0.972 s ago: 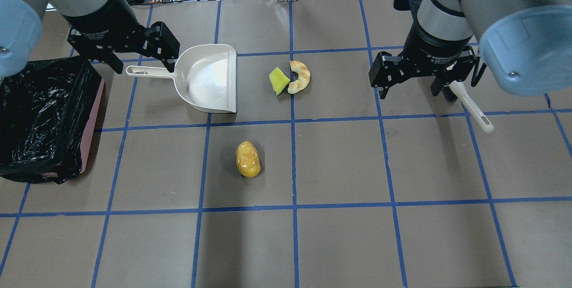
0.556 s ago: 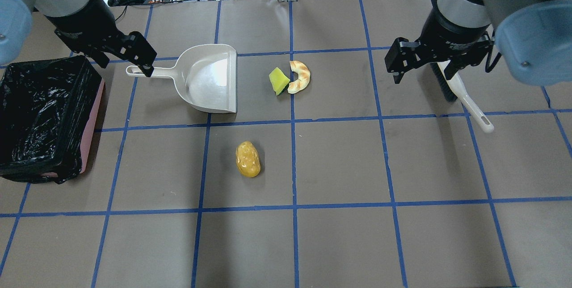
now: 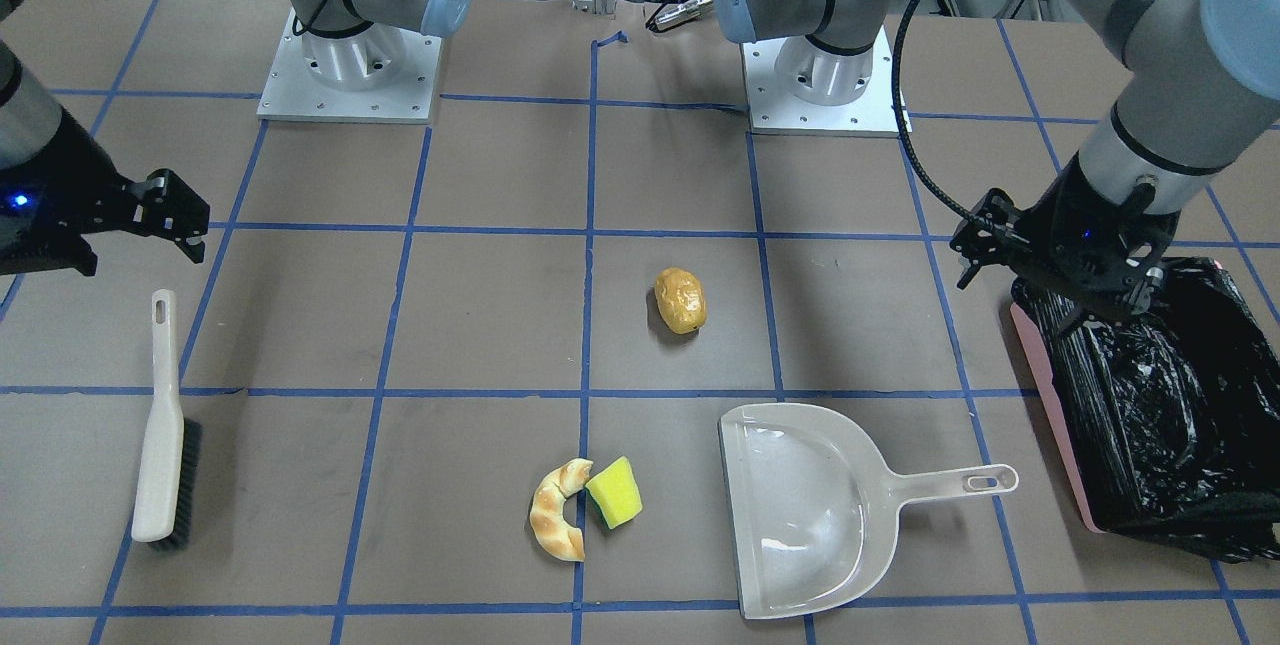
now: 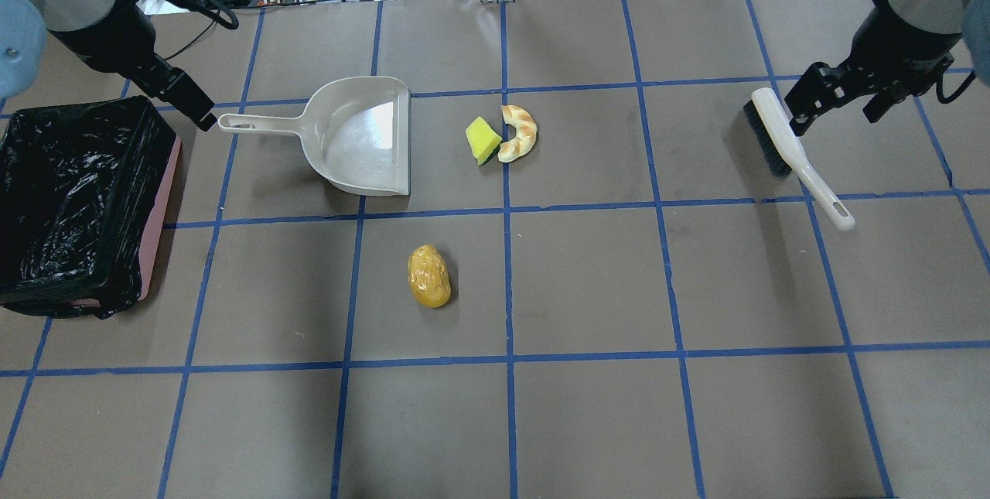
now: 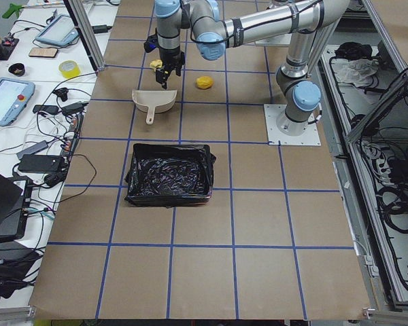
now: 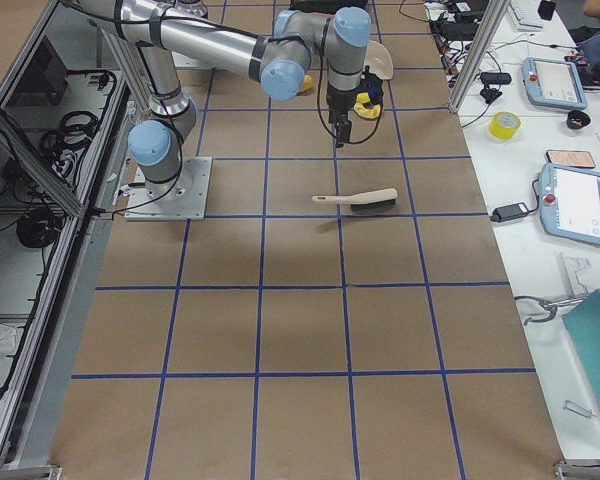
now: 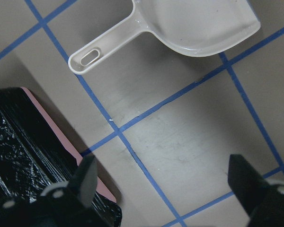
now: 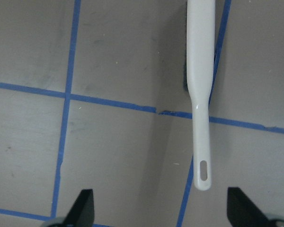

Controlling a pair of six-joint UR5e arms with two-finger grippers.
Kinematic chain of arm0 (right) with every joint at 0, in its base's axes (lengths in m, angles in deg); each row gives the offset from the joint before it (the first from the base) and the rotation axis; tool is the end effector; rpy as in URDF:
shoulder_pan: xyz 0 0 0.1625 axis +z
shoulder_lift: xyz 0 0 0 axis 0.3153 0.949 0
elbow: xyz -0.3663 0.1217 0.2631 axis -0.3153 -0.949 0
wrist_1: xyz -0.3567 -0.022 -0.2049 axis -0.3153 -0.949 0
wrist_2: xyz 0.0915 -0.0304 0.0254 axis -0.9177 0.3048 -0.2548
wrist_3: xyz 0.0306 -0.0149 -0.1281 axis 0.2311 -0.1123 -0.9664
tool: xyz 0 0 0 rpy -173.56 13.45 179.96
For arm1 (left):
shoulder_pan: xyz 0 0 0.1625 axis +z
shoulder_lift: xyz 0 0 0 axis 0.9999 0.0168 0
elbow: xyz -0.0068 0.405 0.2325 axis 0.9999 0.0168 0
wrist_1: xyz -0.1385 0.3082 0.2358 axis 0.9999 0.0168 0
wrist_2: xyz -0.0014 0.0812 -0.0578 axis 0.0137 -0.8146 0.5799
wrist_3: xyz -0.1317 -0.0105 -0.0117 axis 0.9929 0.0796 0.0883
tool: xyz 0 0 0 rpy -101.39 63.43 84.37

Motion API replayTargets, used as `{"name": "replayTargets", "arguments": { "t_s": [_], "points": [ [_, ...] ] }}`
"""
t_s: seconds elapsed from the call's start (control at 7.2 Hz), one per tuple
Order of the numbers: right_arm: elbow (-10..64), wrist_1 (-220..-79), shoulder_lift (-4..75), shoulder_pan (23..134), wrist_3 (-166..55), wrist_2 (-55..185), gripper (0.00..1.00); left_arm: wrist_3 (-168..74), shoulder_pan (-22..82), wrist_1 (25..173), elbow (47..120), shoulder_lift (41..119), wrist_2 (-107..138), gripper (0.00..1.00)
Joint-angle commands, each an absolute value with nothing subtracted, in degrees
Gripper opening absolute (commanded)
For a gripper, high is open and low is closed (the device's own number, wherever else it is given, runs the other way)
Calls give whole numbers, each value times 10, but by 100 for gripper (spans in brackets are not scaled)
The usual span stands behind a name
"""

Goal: Sweep and dump trash into bin
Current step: 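Reach the left gripper to the dustpan handle while the right gripper reaches the brush handle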

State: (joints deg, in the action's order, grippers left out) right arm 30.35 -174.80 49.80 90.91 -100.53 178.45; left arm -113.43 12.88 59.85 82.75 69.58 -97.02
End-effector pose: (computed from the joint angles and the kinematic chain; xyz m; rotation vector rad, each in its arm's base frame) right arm -0.0320 -0.5430 0.4109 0.2976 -3.1247 -0.0168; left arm 0.0083 -0.5831 0.4318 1.0048 2.9310 -0.0625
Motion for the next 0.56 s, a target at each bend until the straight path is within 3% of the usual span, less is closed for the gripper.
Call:
{"name": "replayTargets", "arguments": {
  "t_s": [0.0, 0.42],
  "points": [
    [306, -1820, 437, 895, -1063, 1831, 100, -1301, 132, 503, 823, 756, -970, 91],
    [412, -1973, 404, 894, -1082, 1845, 100, -1412, 131, 488, 827, 817, -970, 90]
  ]
}}
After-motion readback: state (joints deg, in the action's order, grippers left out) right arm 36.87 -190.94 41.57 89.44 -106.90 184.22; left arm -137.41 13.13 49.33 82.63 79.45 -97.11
